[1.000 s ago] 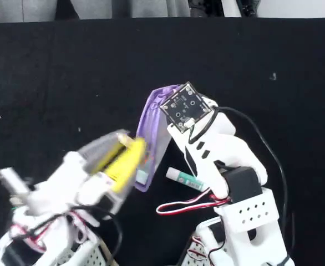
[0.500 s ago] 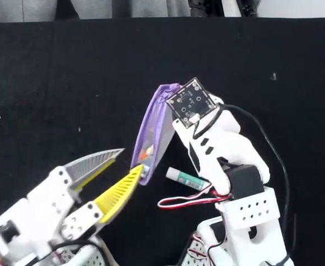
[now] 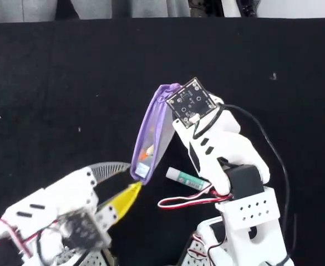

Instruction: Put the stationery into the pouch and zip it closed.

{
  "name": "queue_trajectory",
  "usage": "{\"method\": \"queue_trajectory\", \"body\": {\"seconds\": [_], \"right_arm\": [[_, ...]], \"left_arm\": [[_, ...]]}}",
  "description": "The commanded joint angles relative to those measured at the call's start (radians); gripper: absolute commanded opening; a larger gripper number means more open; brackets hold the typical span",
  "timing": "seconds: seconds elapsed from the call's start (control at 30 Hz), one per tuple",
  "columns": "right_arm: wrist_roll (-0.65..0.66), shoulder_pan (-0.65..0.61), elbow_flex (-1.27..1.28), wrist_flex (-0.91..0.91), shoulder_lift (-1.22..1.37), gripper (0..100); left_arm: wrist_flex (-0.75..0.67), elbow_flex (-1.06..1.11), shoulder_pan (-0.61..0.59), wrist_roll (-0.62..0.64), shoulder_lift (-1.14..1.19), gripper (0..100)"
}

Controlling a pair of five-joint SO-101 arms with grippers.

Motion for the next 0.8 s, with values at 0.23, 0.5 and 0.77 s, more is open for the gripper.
{"method": "queue_trajectory", "body": {"seconds": [0.23,0.5,0.77], "right_arm": [[-0.008,0.011,-0.021,0.003,-0.002,1.1],[-0.005,0.006,-0.019,0.021,-0.004,1.1],[-0.002,0.002,-0.008,0.098,-0.012,1.1]], "left_arm": [[-0.120,0.113,-0.028,-0.061,0.046,13],[-0.293,0.278,-0.039,-0.114,0.046,13],[-0.532,0.323,-0.094,-0.114,0.057,13]]}}
